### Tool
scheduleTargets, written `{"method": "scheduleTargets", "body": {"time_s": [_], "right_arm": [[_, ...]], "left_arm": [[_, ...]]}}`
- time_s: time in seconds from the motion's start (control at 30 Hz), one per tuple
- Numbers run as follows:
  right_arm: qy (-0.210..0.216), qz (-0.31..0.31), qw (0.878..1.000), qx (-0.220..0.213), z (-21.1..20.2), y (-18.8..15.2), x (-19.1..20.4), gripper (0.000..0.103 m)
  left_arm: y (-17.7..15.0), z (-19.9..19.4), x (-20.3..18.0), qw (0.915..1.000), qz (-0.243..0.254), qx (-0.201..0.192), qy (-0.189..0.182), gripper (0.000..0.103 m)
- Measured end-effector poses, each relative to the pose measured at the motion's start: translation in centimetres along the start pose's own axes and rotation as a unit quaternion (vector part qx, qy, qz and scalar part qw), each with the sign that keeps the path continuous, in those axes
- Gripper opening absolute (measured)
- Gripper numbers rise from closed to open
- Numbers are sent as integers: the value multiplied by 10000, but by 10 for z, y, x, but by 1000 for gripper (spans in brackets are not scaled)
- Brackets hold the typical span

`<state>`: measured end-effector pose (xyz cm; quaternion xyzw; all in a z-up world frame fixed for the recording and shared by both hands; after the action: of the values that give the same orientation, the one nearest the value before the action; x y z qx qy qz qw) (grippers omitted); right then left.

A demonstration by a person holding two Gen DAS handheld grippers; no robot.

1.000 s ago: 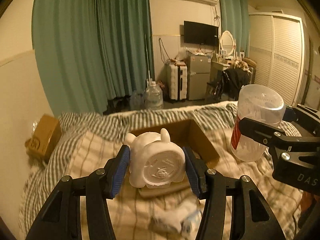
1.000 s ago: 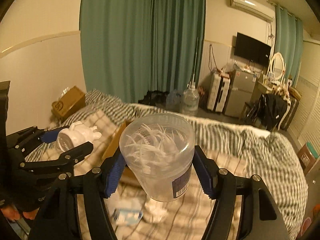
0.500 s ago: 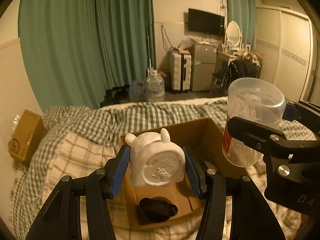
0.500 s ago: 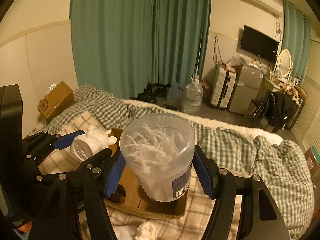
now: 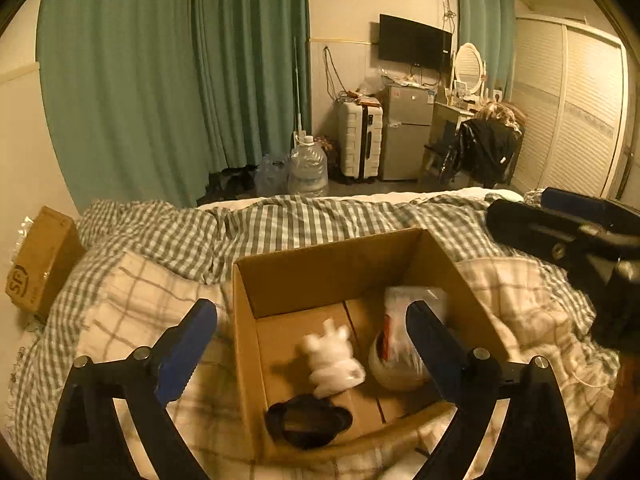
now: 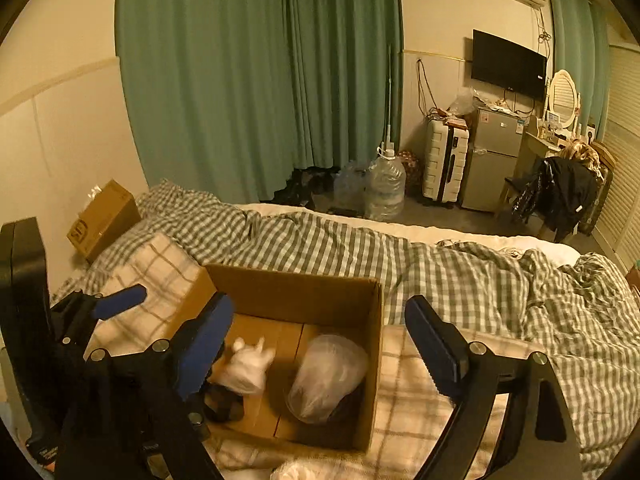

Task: Organize objects
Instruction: 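Lower the figurine and container into the cardboard box and open both tools, then grasp the Vinda tissue pack with the left tool while the right tool grasps the white cloth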

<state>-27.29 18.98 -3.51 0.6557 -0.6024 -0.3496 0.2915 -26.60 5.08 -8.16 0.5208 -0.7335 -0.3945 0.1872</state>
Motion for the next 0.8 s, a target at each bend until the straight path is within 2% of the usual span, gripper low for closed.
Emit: {"method": "scheduleTargets", "body": {"time_s": [0.23, 0.47, 0.63, 0.8], "right_arm": [[-238, -112, 9994, -206, -82, 5, -24, 88], [-379, -293, 9984, -305, -162, -19, -35, 88], [-435, -301, 9983, -236, -187, -52, -37, 88], [-469, -230, 9986, 17, -174, -97, -36, 88]], "left_arm": [[7, -73, -21, 9997, -6, -205, 92, 103], [-9, -139, -45, 9988, -22, -409, 255, 103], [-46, -150, -49, 9990, -242, -259, 269, 103], [-92, -130, -45, 9984, -450, 48, 352, 103]]}}
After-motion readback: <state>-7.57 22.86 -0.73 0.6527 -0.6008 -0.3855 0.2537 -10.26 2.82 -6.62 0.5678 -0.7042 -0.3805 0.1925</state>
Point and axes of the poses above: each gripper's, at about its wrist camera, not at the fingertips, and z roughly the way its jaws point, x to its left, y to its top, the point moved 7 cm from there along z, roughly the way its jaws point, and after that the axes turned 15 degrees about -y, right-handed, at the moved point
